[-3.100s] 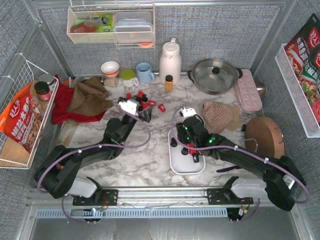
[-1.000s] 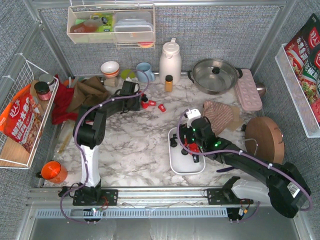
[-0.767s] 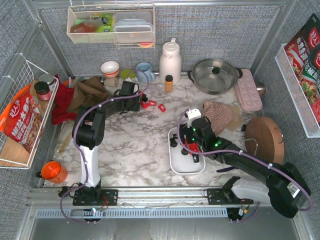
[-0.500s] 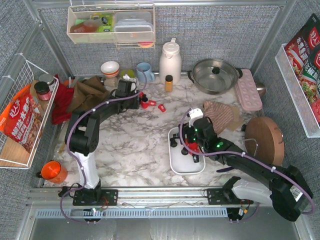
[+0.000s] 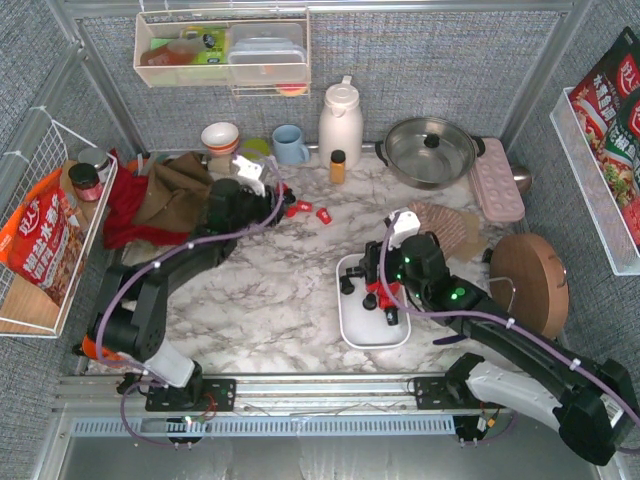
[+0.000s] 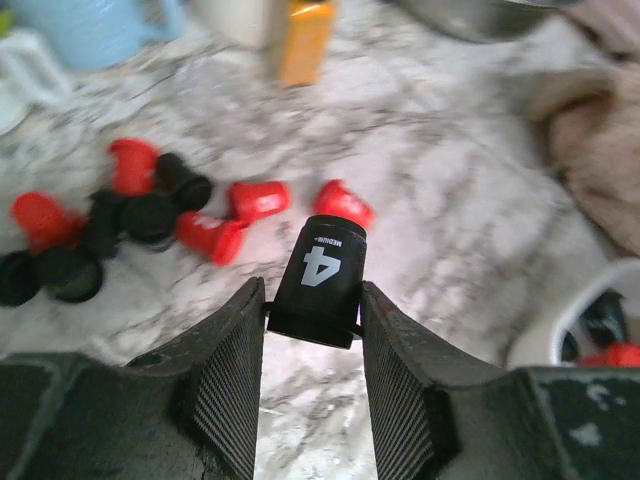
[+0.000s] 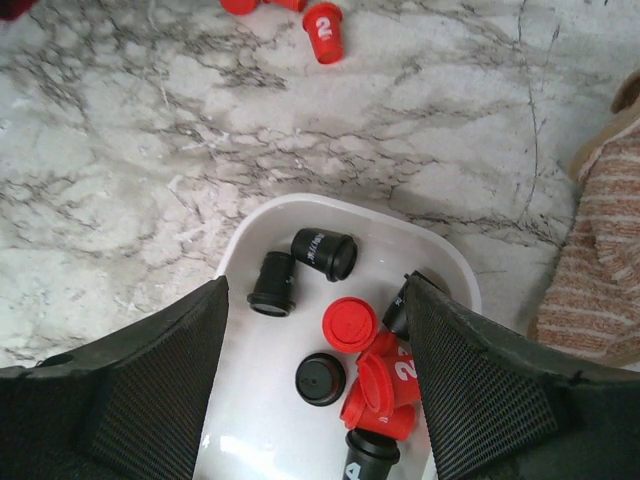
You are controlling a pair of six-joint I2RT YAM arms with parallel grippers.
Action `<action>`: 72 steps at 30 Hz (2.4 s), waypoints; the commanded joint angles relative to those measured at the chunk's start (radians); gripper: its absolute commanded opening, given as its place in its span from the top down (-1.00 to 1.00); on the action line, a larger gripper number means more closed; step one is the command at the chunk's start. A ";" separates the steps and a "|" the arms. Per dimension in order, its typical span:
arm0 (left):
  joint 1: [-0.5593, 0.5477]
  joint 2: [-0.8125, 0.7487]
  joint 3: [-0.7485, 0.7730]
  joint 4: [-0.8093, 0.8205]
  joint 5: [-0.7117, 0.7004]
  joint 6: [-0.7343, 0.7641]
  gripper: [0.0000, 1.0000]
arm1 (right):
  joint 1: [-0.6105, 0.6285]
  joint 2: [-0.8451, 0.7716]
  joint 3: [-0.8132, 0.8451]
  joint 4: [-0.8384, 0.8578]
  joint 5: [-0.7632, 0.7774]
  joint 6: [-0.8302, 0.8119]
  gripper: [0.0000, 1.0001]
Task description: Mix the coffee capsules in the storage basket
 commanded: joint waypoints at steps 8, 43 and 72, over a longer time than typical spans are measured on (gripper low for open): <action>-0.083 -0.152 -0.341 0.756 0.441 0.235 0.09 | 0.000 -0.051 0.058 -0.023 -0.098 0.067 -0.50; -0.179 -0.103 -0.441 1.045 0.617 0.305 0.13 | 0.004 0.219 0.146 0.419 -0.449 0.305 0.33; -0.008 0.046 -0.008 0.127 -0.242 0.043 -0.98 | 0.010 0.007 0.036 -0.183 0.013 -0.004 0.43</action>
